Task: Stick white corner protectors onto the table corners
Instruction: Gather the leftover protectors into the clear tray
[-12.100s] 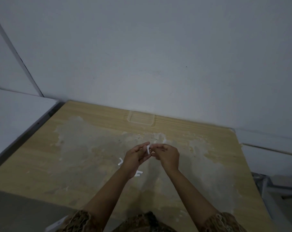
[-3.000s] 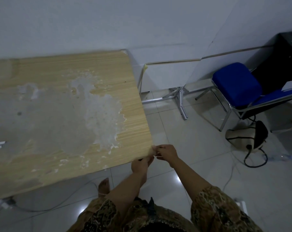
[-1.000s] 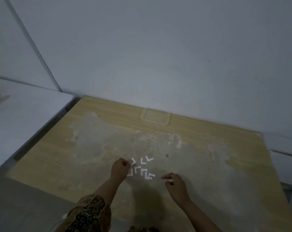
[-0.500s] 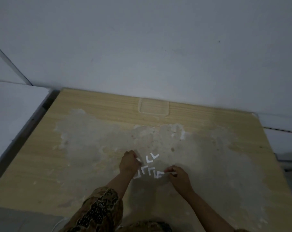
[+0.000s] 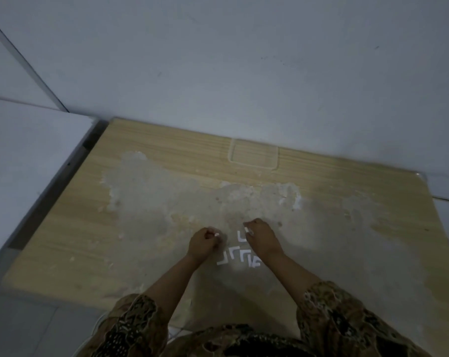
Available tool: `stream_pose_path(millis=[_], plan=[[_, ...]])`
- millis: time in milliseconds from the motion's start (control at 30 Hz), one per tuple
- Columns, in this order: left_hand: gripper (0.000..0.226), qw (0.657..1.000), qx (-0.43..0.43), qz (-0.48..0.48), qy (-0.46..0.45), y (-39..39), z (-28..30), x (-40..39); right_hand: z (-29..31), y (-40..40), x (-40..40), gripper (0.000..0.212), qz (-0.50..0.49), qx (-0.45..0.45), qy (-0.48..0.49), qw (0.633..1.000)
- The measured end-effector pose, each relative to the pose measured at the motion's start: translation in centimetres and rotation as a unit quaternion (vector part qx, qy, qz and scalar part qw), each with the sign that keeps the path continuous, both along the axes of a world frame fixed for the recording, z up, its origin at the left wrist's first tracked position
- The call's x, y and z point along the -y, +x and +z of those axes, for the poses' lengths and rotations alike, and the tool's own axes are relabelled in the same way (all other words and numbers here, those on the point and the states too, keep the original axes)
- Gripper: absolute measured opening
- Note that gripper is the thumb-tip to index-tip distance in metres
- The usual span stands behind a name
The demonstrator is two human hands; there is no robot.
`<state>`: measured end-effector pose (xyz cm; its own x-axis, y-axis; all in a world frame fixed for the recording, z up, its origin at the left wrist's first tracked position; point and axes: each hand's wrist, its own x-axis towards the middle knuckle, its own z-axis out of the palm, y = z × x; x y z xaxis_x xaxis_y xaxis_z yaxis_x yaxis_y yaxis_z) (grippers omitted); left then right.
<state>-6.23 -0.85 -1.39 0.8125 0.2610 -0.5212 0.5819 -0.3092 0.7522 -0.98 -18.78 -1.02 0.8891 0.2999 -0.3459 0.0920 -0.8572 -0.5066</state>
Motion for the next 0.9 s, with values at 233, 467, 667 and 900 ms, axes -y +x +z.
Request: stream_pose_path(millis=[233, 467, 667, 900], plan=[[0.021, 0.990, 0.003, -0.130, 0.060, -1.1, 0.6, -0.3, -0.7, -0.6, 1.3, 0.016, -0.028, 0.024, 0.027, 0.999], [0.044, 0.936, 0.014, -0.300, 0.185, -1.1, 0.4, 0.6, -0.4, -0.8, 2.4, 0.009, -0.145, 0.014, 0.115, 0.983], [0.024, 0.933, -0.008, -0.309, 0.185, -1.2, 0.5, 0.6, -0.9, -0.1, 0.7, 0.023, -0.265, -0.107, 0.173, 0.943], [0.021, 0.936, -0.011, -0.299, 0.187, -1.8, 0.5, -1.5, -0.7, -0.1, -1.1, 0.012, -0.102, -0.014, 0.130, 0.986]])
